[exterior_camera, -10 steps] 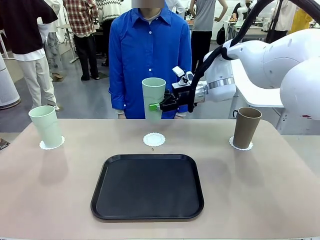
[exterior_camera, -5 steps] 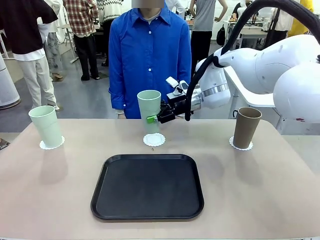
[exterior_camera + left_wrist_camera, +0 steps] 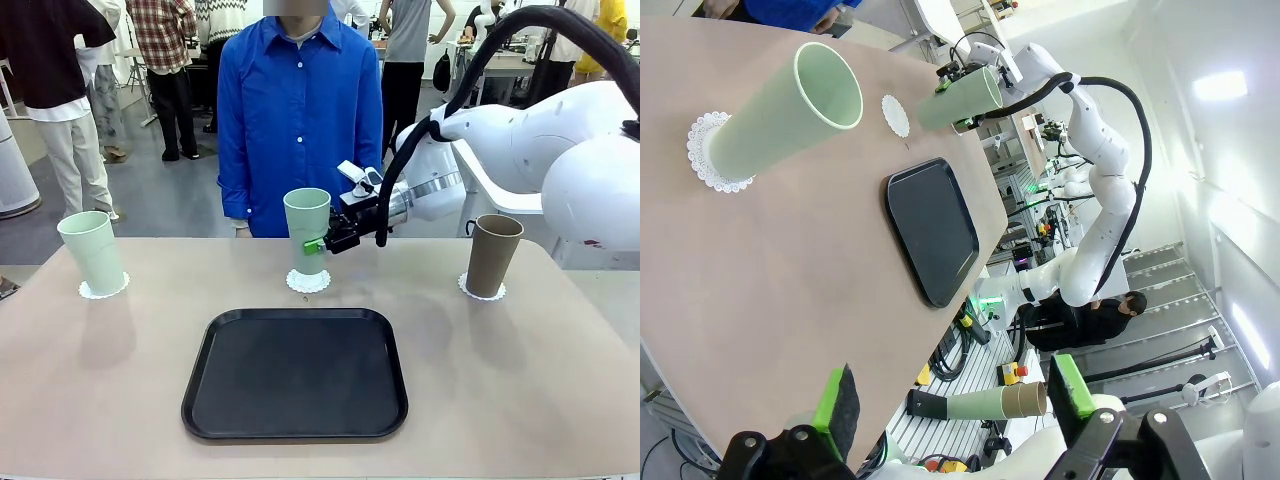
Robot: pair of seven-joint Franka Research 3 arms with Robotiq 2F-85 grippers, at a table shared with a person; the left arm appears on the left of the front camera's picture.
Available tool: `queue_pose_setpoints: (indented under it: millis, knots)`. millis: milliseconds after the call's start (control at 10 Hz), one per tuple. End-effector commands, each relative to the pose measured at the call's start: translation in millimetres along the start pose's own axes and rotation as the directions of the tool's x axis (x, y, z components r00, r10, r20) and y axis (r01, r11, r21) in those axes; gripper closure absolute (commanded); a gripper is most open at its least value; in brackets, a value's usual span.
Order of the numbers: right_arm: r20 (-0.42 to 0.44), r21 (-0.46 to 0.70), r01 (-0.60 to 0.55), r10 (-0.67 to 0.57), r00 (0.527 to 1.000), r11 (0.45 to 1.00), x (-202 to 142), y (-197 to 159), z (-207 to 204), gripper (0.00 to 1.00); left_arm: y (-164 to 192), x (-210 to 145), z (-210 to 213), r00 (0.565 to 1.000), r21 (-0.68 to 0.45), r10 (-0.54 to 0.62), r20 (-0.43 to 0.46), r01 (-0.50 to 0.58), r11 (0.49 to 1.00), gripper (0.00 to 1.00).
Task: Place coasters on the table and set cups on them.
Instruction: Take one Reusable plastic cup from the Flat Tray and place it on a coaster set by the human.
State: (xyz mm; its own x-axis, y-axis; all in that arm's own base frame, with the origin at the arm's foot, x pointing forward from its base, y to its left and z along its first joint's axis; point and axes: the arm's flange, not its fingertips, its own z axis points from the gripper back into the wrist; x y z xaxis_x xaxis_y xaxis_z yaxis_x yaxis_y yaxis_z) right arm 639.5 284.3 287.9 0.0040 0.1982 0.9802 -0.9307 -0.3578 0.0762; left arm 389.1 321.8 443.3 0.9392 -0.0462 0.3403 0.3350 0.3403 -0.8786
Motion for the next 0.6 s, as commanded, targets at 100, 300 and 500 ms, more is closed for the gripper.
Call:
queue_pose_setpoints:
  millis: [100, 300, 500]
  knots:
    - [0.036, 0.046, -0.035, 0.033, 0.999, 0.998, -10, -17, -3, 0.16, -2, 0, 1, 1.0, 0.005, 0.003, 0.001, -0.003, 1.0, 0.0]
    - [0.022, 0.034, -0.034, 0.034, 0.999, 0.999, -19, -22, -2, 0.16, -2, 0, 1, 1.0, 0.005, 0.003, 0.001, -0.003, 1.0, 0.0]
    - [0.021, 0.031, -0.022, 0.022, 1.0, 0.999, -27, -26, -1, 0.16, -2, 0, 1, 1.0, 0.005, 0.003, 0.001, -0.003, 1.0, 0.0]
